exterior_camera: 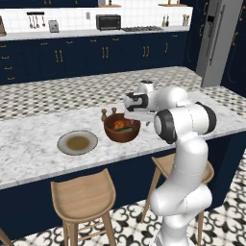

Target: Pick the chicken drumstick and cucumber from their plates and place them in the bowl. Then put the bowl in the fridge.

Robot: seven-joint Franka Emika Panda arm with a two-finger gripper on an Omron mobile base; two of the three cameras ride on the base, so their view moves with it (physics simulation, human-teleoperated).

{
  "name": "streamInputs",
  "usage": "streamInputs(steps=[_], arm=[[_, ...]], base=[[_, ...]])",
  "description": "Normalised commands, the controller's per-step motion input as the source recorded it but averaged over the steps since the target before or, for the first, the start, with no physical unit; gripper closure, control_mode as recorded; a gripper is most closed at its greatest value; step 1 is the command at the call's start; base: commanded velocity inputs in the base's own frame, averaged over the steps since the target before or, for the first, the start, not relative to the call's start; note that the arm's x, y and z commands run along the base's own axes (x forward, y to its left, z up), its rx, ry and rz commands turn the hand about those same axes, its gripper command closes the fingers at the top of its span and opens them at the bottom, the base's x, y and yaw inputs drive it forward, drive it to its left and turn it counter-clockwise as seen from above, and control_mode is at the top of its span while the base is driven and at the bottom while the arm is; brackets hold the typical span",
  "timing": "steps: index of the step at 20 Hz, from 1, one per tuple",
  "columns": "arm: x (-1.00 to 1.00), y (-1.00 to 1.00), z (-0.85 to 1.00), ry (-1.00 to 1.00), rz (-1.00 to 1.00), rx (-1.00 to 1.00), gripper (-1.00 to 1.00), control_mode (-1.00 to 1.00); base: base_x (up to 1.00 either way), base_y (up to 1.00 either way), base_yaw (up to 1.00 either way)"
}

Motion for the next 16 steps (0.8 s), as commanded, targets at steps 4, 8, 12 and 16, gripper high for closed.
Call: streamInputs(steps=[4,8,12,16], arm=[[0.27,0.0,-0.57,-0.1,-0.04,0.05,-1.0,-1.0],[0.38,0.09,-0.52,-0.05,-0.03,0.01,1.0,-1.0],[0.16,0.05,-0.17,0.0,-0.01,0.0,1.0,-1.0],[-0.11,0.0,0.07,0.0,0.0,0.0,1.0,-1.0]], base=[[0.0,0.0,0.0],[0.0,0.0,0.0],[0.0,0.0,0.0],[0.0,0.0,0.0]])
